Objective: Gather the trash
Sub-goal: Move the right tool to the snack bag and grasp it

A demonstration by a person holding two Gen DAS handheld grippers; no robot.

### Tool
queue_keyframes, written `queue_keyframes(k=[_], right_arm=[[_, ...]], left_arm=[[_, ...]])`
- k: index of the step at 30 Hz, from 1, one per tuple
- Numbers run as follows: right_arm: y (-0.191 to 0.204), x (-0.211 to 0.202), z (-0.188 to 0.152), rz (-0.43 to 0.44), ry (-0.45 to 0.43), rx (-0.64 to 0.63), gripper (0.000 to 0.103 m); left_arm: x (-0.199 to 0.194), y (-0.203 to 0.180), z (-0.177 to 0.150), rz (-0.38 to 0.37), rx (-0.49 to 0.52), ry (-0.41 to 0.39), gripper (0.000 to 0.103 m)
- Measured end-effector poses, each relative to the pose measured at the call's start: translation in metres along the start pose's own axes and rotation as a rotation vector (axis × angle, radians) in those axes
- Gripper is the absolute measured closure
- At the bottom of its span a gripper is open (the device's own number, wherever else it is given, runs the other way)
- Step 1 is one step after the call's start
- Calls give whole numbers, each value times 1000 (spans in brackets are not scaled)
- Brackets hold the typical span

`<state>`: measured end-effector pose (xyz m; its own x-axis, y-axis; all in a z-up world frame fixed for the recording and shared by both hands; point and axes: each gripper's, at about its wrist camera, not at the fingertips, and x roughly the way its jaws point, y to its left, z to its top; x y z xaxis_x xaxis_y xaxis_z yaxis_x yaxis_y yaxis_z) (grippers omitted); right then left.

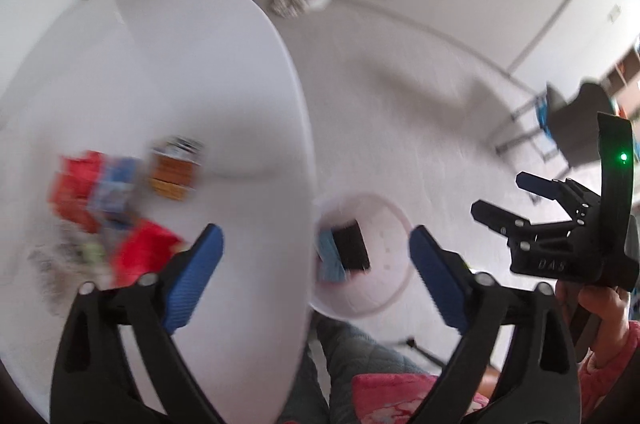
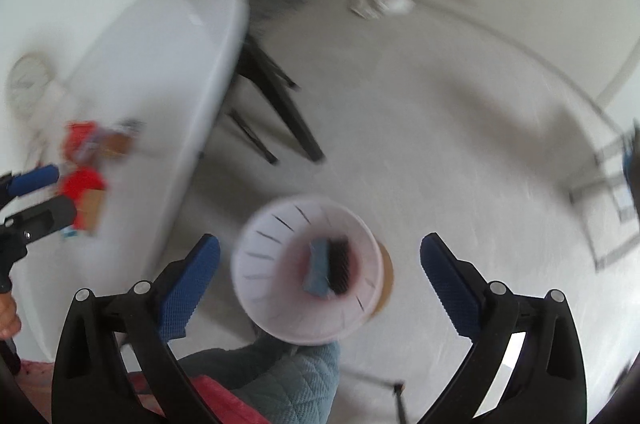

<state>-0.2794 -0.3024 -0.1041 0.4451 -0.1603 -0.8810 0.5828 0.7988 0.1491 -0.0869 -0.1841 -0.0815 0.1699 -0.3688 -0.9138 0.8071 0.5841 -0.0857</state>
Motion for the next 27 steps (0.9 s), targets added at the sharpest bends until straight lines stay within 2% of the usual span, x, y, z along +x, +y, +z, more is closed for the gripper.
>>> queue_keyframes(k=[3,7,10,14,17,21,24,27], right_arm=[[41,-18,25,73,-52,-112,3],[95,-24,51,201,-83,-221,3],[130,-18,61,262,-73,-273,3],[179,-7,67,339,-45,-354,3],[205,2,70,338,-34,-396,3],[221,19,78,321,-7,-368,3],[226,39,87,288,21,-328,3],[224,57,93,246,58,-273,3]], left_arm=[[-50,34,-4,68,-66,-106,8],[-104,91,-21,177,-187,-181,8],[-128,126,-44,276,-284,-205,8],[-146,174,-85,368,-413,-210,8],[-151,205,-112,401,-514,-185,8],[-153,236,-135,425,-607,-175,8],[-150,259,-138,408,-608,-170,8],[-142,279,-125,371,-558,-142,8]])
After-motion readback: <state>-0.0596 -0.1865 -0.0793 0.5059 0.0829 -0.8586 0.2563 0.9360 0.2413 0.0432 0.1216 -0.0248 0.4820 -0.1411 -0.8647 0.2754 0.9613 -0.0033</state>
